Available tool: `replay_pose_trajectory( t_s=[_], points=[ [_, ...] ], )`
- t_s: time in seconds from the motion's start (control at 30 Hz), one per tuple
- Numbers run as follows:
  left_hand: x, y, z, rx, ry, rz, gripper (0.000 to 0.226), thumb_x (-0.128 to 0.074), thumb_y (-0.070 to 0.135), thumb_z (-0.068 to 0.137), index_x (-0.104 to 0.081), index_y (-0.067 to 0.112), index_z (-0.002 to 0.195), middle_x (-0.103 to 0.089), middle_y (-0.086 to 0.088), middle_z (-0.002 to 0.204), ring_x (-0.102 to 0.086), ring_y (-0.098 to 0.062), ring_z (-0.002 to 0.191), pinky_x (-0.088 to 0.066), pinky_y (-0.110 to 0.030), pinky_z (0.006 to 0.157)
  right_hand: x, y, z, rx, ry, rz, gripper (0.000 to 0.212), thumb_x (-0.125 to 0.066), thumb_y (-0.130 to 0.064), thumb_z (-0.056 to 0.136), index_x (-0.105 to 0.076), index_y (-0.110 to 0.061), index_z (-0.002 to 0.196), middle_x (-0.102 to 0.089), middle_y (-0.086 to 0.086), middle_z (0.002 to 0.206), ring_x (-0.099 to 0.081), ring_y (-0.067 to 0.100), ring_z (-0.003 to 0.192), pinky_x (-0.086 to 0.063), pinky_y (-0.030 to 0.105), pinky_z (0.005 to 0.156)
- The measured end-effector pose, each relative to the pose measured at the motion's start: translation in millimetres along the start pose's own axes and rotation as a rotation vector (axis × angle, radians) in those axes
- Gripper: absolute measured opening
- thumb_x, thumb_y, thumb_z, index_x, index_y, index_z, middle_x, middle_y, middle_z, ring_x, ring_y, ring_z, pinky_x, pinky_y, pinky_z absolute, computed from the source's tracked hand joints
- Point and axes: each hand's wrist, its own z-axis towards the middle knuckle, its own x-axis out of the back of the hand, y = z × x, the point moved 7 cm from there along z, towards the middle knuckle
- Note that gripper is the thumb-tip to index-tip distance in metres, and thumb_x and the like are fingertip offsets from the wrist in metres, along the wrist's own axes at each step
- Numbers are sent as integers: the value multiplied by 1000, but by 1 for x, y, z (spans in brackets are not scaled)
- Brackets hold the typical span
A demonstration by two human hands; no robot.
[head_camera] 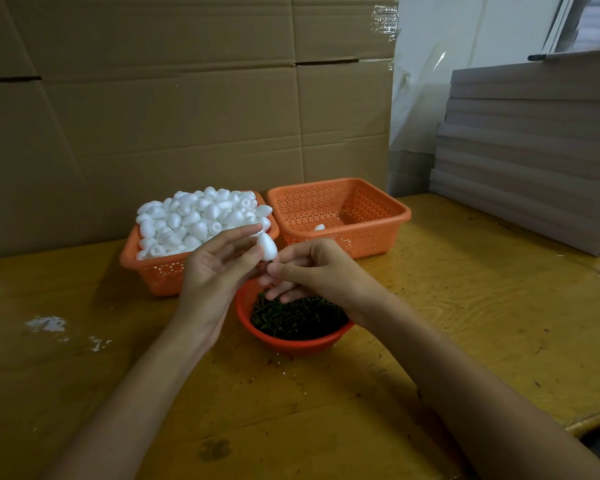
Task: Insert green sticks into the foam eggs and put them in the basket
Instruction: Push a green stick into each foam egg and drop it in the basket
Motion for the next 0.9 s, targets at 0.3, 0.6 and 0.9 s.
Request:
replay_pose_trajectory(
  t_s=[0.3,0.6,0.9],
  points=[
    [1,-1,0,-11,-30,5,27,-74,14,91,-83,26,113,-77,-13,124,-71,-29,123,-61,-33,95,2,0,0,-6,2,5,20,-65,-13,103,-72,-1,117,-79,16,107,-77,26,93,-64,27,78],
    [4,-2,2,-7,-21,66,39,-86,29,81,-80,28,119,-77,-10,124,-72,-29,122,-60,-37,99,0,0,-1,-12,-3,-2,17,-63,-13,104,-74,-3,113,-79,15,106,-77,24,90,-63,26,77],
    [7,-5,2,19,31,49,27,-83,21,85,-81,26,111,-79,-11,116,-77,-28,110,-63,-31,87,2,-1,-2,-8,51,34,22,-64,-8,102,-70,9,115,-78,22,103,-76,22,83,-64,26,75]
  ],
)
